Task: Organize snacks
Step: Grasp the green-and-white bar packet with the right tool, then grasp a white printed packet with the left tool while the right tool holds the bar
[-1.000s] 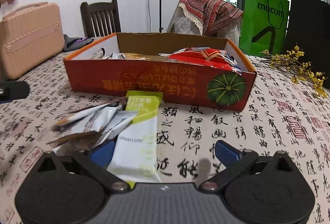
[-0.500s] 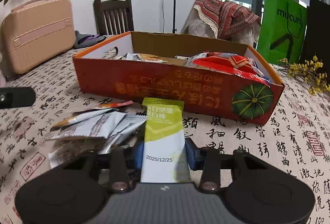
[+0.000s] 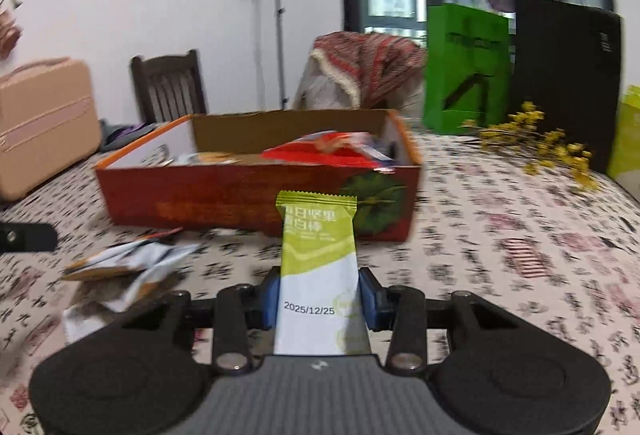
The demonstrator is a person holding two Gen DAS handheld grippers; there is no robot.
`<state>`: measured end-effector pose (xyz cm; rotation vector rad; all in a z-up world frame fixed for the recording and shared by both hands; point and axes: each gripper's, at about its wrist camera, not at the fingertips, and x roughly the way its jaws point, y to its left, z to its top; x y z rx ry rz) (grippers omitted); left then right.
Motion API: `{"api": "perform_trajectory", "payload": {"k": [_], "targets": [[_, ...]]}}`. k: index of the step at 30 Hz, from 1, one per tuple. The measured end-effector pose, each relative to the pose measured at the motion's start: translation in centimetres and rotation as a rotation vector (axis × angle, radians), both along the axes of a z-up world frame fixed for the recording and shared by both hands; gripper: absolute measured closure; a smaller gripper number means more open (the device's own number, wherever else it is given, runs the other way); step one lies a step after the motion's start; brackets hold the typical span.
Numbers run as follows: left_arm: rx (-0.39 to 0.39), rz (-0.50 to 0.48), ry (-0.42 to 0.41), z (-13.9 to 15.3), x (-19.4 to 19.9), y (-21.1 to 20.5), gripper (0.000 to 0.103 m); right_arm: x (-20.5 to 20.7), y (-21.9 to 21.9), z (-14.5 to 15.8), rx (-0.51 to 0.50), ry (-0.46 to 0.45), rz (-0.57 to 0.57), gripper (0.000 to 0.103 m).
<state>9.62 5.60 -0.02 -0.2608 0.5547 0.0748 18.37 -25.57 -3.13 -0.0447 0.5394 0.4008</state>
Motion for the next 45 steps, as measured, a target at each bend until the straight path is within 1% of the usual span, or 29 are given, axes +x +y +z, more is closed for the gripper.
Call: {"api": "perform_trajectory", "payload": {"k": [6,9,14,17,19,21,24,28,30,32,33,35,36,38,43,45], "targets": [[0.027,-0.031,0.021,0.9,1.5,-3.4,0.0,0.9,-2.6,-0.4,0.039,-0.007,-0.071,0.064],[0.029,-0.032,0.046,1.1,2.4,-5.1,0.0,1.3,-3.3,-0.4,0.086,-0.002,-0.075,0.064],[0.032,-0.042,0.093,0.6,3.1,-7.5,0.0,1.5,-3.8,-0.6,0.127,0.004,-0.06,0.064],[0.02,-0.025,0.12,0.3,3.5,-7.8,0.001,1.4,-3.8,-0.6,0.135,0.003,-0.052,0.064],[0.02,0.0,0.138,0.1,3.8,-7.7,0.006,1.3,-3.7,-0.5,0.135,-0.002,-0.046,0.064],[0.009,0.02,0.156,0.0,4.2,-7.5,0.008,1.1,-3.7,-0.5,0.135,-0.009,-0.042,0.064],[0.003,0.055,0.172,-0.1,4.7,-7.2,0.009,1.0,-3.6,-0.5,0.132,-0.018,-0.041,0.064],[-0.039,0.106,0.196,-0.6,5.4,-6.4,0.008,0.8,-3.4,-0.4,0.126,-0.027,-0.037,0.064],[-0.038,0.116,0.203,-0.9,5.5,-6.3,0.009,0.6,-3.4,-0.3,0.122,-0.035,-0.037,0.064],[-0.029,0.113,0.205,-1.1,5.4,-6.4,0.013,0.5,-3.3,-0.3,0.121,-0.038,-0.036,0.064],[-0.02,0.109,0.202,-1.1,5.2,-6.4,0.017,0.5,-3.4,-0.3,0.121,-0.038,-0.036,0.064],[-0.01,0.092,0.203,-1.2,4.9,-6.3,0.032,0.5,-3.4,-0.3,0.121,-0.039,-0.036,0.064],[-0.02,0.073,0.211,-1.4,4.8,-6.2,0.038,0.5,-3.4,-0.3,0.121,-0.039,-0.036,0.064],[-0.012,0.062,0.209,-1.6,4.4,-5.9,0.038,0.6,-3.4,-0.3,0.119,-0.041,-0.036,0.064],[-0.009,0.049,0.185,-1.6,3.2,-5.0,0.044,0.5,-3.4,-0.2,0.114,-0.041,-0.038,0.064],[-0.004,0.035,0.18,-1.6,2.8,-4.6,0.044,0.5,-3.4,-0.2,0.112,-0.041,-0.038,0.064]]}}
